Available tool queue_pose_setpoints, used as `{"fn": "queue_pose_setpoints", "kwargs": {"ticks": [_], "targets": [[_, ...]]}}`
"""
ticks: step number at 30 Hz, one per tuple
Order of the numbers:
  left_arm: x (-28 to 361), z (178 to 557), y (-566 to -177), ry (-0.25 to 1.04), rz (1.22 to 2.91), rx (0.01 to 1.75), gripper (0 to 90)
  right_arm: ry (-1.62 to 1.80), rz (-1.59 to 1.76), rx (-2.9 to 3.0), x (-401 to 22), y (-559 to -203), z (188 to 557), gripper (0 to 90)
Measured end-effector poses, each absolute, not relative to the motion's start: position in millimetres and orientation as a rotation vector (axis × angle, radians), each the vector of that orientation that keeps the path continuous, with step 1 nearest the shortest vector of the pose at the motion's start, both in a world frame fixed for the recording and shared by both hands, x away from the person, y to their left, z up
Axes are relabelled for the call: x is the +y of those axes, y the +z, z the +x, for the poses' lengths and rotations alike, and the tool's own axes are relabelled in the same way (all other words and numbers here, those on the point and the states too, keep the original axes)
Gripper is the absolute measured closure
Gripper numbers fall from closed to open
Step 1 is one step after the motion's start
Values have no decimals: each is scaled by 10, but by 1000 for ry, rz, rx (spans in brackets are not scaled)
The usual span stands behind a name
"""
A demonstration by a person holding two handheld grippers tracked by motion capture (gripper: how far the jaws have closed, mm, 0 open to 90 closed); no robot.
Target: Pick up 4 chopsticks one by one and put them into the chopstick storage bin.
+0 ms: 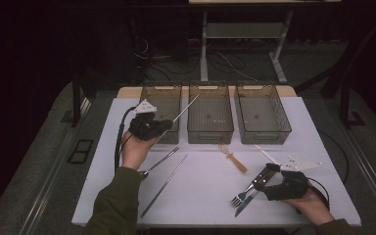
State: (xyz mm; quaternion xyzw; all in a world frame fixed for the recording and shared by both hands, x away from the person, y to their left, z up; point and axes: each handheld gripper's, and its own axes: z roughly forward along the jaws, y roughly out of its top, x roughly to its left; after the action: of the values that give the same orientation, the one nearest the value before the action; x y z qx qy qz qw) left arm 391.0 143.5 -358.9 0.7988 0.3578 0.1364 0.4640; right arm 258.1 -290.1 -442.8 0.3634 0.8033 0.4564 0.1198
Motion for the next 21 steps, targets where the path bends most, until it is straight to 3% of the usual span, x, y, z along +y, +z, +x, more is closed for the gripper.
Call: {"fn": "queue_pose_setpoints", "kwargs": {"ticks": [21], "targets": [[1446, 4507, -3439, 401, 1959, 901, 848, 1347, 1062, 2345, -2908, -4419, 2571, 107]]}}
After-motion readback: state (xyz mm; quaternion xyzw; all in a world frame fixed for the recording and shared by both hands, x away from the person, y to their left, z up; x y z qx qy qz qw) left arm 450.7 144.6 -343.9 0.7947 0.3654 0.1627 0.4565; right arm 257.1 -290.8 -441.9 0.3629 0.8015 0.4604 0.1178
